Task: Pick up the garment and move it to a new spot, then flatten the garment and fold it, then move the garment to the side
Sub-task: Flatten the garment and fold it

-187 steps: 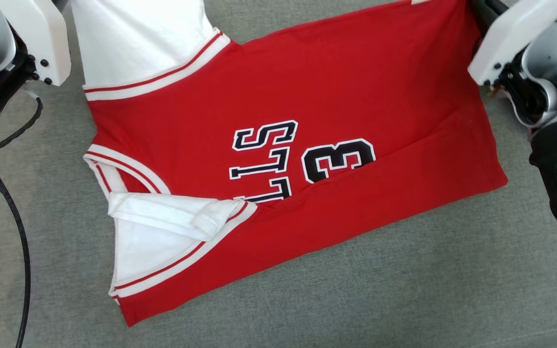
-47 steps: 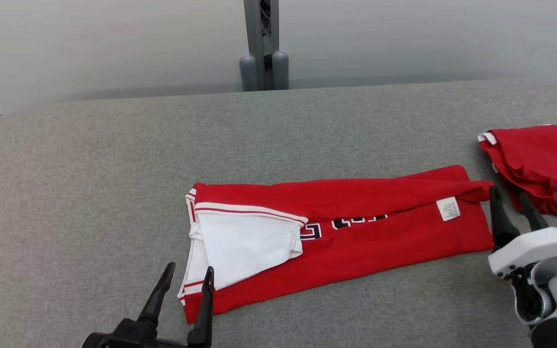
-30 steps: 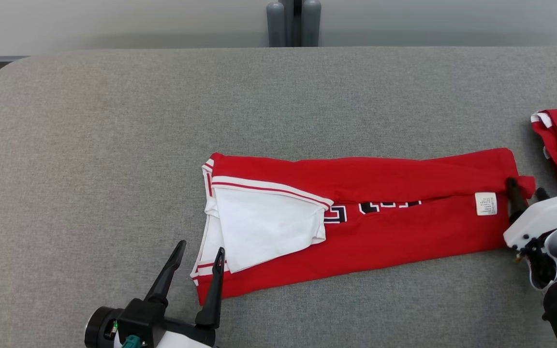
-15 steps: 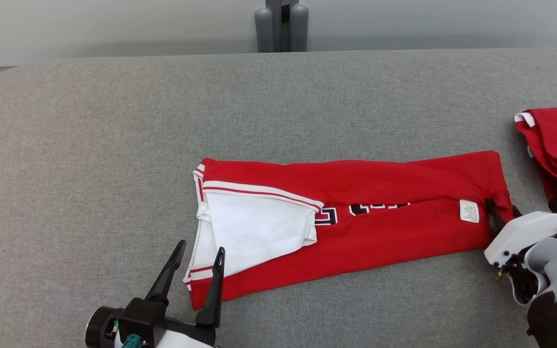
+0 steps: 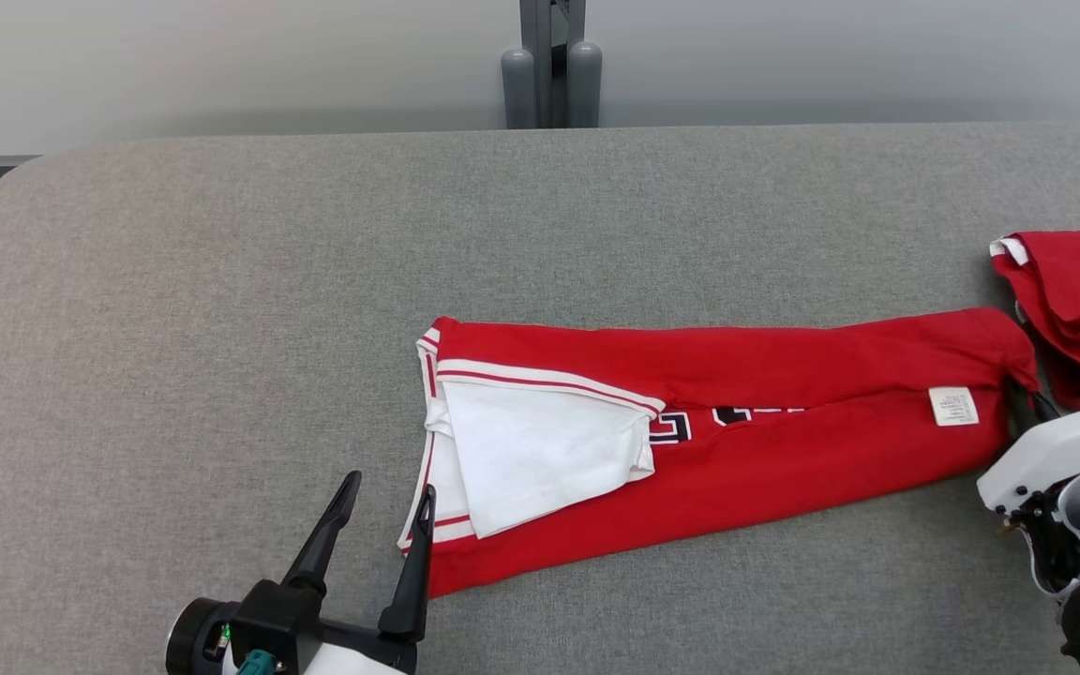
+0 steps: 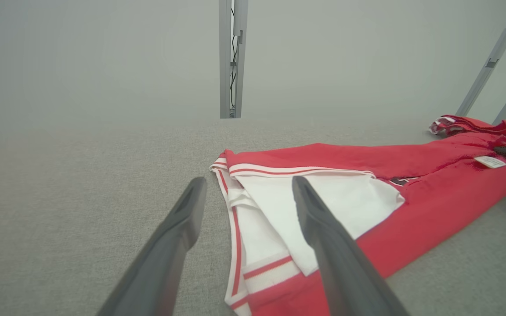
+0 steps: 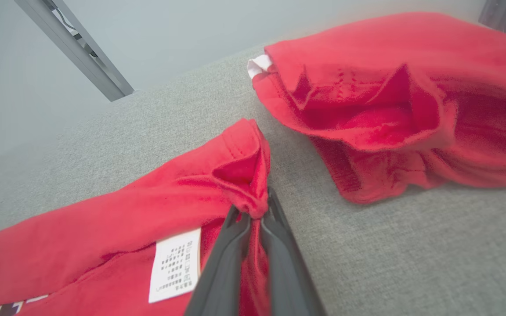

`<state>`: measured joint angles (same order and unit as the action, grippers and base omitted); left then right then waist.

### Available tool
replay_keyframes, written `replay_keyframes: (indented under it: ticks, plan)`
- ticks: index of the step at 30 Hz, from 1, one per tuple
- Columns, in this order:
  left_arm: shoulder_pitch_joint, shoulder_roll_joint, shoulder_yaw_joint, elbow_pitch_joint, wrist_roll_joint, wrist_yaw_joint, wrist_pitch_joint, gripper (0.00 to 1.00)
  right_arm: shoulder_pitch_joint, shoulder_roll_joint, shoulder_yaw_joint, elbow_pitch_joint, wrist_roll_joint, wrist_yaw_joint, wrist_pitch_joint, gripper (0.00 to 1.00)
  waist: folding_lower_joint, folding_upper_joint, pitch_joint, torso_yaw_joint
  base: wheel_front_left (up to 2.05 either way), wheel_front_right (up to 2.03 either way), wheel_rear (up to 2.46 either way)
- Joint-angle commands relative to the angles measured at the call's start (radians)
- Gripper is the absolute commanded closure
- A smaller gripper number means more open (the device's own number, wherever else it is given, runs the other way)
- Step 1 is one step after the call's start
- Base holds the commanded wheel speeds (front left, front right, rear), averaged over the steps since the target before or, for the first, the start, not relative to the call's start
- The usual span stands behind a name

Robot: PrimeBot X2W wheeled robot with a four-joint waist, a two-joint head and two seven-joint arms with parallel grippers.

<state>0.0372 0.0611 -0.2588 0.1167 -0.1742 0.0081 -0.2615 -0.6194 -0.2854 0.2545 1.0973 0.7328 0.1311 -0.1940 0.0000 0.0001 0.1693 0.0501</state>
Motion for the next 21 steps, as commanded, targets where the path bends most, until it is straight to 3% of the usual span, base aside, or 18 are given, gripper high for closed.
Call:
replay_keyframes:
  ticks: [1, 12, 21]
  plan:
    - [0.005, 0.003, 0.003, 0.002, 0.004, -0.005, -0.004, 0.00, 0.017, -0.003, 0.020, -0.041, 0.018, 0.000, 0.001, 1.00, 0.0000, -0.0001, -0.007, 0.002, 0.00, 0.00, 0.00]
    - [0.013, -0.002, 0.002, -0.005, -0.001, 0.001, -0.004, 0.00, 0.085, -0.026, 0.158, -0.380, 0.053, 0.000, -0.012, 1.00, 0.0000, -0.0001, -0.027, 0.041, 0.00, 0.00, 0.00]
    - [0.011, -0.006, -0.008, 0.000, -0.011, 0.003, -0.004, 0.00, 0.105, 0.012, 0.212, -0.554, 0.017, 0.000, 0.064, 1.00, 0.0000, -0.0001, -0.033, 0.101, 0.00, 0.00, 0.00]
